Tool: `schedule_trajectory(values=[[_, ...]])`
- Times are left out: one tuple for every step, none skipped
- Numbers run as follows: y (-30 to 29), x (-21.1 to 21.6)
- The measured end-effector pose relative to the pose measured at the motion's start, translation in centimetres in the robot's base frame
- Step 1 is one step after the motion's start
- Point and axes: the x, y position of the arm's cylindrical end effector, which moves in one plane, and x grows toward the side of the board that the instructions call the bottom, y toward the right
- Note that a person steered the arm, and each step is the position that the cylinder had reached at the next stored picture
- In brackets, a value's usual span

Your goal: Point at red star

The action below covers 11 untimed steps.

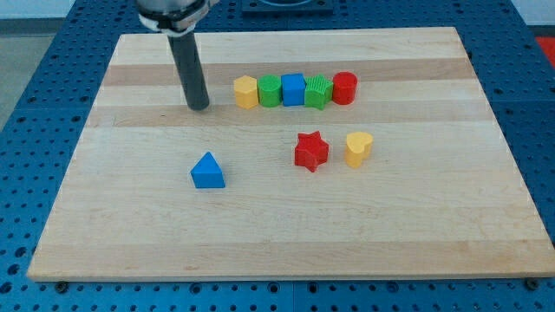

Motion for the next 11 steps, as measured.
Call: schedule_trajectory(values=[[0.8, 3.9], [4.0, 5.0], [5.2, 5.1], [5.5, 5.6], [7.1, 7.8], [8.3, 10.1], [10.2, 12.4], [13.0, 13.9], [15.6, 14.1], [17.1, 13.7], [17.1, 12.8]])
